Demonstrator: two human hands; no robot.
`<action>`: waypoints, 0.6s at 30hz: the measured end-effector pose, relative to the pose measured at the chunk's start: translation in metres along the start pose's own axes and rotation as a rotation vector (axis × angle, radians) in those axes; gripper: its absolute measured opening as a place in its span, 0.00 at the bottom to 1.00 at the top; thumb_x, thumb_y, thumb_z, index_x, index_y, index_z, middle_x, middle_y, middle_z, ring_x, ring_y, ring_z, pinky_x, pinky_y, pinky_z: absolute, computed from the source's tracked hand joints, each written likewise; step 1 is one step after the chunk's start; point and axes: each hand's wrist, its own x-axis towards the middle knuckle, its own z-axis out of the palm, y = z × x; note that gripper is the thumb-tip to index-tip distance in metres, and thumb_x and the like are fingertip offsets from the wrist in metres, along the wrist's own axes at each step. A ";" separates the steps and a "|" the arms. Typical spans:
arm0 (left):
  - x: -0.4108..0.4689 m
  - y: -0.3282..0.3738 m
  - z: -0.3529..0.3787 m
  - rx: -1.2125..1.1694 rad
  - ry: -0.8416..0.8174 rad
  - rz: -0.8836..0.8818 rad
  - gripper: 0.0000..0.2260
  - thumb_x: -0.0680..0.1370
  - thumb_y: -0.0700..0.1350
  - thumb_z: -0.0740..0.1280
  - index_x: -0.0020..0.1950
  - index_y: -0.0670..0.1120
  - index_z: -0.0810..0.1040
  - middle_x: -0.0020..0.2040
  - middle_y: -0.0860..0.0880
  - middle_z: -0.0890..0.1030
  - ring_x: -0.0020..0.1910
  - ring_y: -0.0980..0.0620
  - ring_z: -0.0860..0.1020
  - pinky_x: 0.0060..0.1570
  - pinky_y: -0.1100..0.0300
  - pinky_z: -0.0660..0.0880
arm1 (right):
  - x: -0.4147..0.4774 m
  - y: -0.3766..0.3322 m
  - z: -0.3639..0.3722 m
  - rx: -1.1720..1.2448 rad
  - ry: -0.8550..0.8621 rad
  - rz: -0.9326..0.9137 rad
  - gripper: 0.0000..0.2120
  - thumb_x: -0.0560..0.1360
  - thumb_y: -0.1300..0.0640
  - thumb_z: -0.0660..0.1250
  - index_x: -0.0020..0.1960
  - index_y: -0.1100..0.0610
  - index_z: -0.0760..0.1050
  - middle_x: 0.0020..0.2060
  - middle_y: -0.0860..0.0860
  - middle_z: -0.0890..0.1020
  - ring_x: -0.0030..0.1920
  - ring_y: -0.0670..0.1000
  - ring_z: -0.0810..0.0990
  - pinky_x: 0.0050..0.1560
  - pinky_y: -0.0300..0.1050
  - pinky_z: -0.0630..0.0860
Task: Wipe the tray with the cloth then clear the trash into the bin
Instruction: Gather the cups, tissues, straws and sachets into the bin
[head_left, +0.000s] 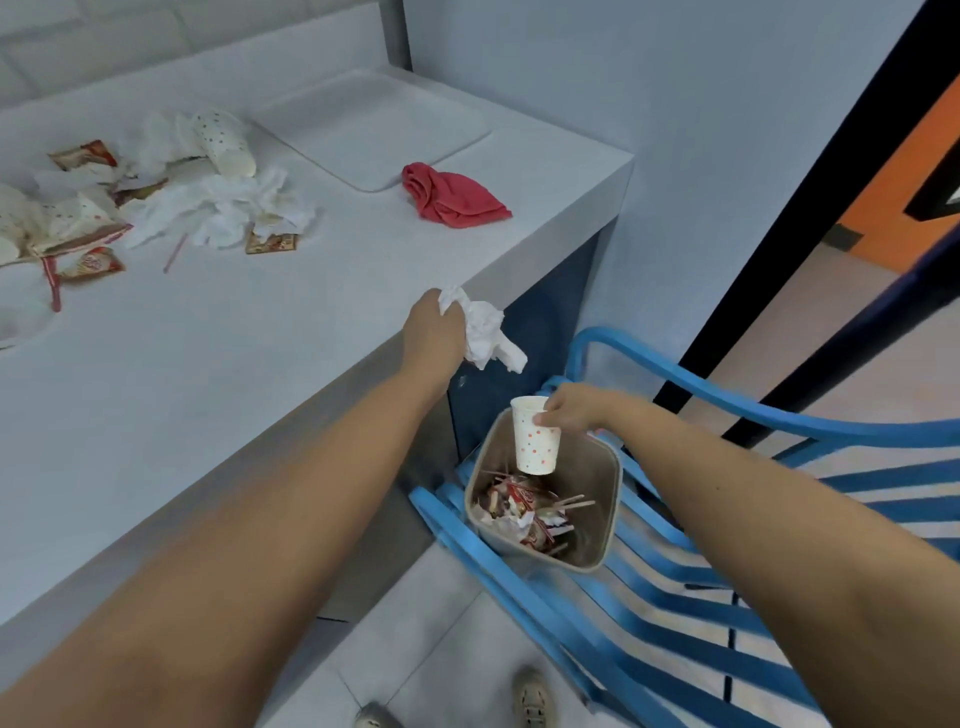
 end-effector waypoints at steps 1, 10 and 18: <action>0.000 -0.004 0.003 0.042 -0.013 -0.010 0.12 0.78 0.38 0.53 0.35 0.45 0.65 0.33 0.51 0.69 0.30 0.56 0.67 0.26 0.66 0.64 | 0.004 0.005 0.014 -0.004 0.028 0.034 0.20 0.81 0.49 0.56 0.60 0.64 0.75 0.55 0.58 0.80 0.49 0.54 0.77 0.43 0.42 0.71; -0.005 -0.035 0.015 0.248 -0.075 -0.052 0.17 0.75 0.32 0.56 0.30 0.47 0.59 0.28 0.52 0.63 0.26 0.57 0.61 0.15 0.74 0.57 | 0.037 0.006 0.097 0.218 -0.095 0.107 0.29 0.80 0.46 0.56 0.77 0.56 0.55 0.74 0.55 0.62 0.67 0.56 0.70 0.65 0.49 0.70; -0.021 -0.045 0.025 0.057 -0.037 -0.089 0.10 0.81 0.41 0.54 0.48 0.40 0.73 0.42 0.46 0.76 0.39 0.52 0.74 0.32 0.66 0.69 | 0.015 -0.022 0.026 1.386 -0.146 -0.114 0.26 0.80 0.38 0.47 0.67 0.54 0.68 0.54 0.58 0.79 0.49 0.57 0.82 0.45 0.48 0.80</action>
